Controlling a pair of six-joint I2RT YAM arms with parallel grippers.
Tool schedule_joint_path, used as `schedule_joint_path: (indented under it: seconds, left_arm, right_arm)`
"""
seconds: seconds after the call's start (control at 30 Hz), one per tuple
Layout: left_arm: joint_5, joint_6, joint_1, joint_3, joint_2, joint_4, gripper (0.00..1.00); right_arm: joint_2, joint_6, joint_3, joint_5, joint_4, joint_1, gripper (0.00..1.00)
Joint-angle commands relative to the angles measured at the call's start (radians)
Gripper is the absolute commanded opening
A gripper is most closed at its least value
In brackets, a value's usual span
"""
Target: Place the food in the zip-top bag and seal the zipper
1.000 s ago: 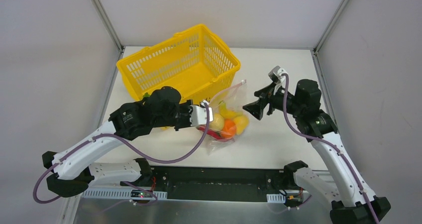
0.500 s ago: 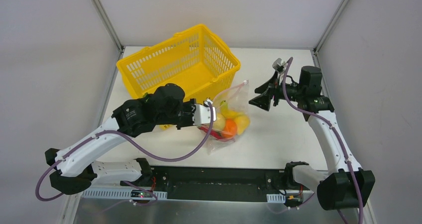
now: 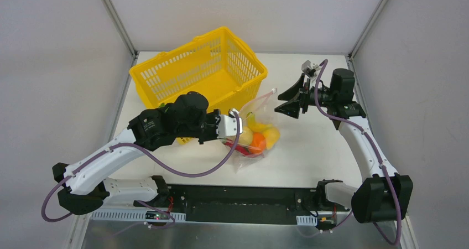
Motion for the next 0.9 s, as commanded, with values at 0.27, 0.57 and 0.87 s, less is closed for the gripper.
schedule_joint_path:
  seconds: [0.27,0.57,0.87]
  left_arm:
    - [0.062,-0.026,0.011,-0.022,-0.076,0.094,0.0]
    - [0.005,-0.073,0.011,-0.065,-0.089,0.149,0.05]
    - [-0.048,-0.183,0.011,-0.133,-0.072,0.306,0.26]
  right_arm:
    - [-0.045,0.092,-0.024,-0.073,0.163,0.044,0.38]
    - [-0.12,0.133,-0.086,-0.01,0.175,0.055,0.09]
    - [-0.205,0.192,-0.163,-0.012,0.248,0.065,0.0]
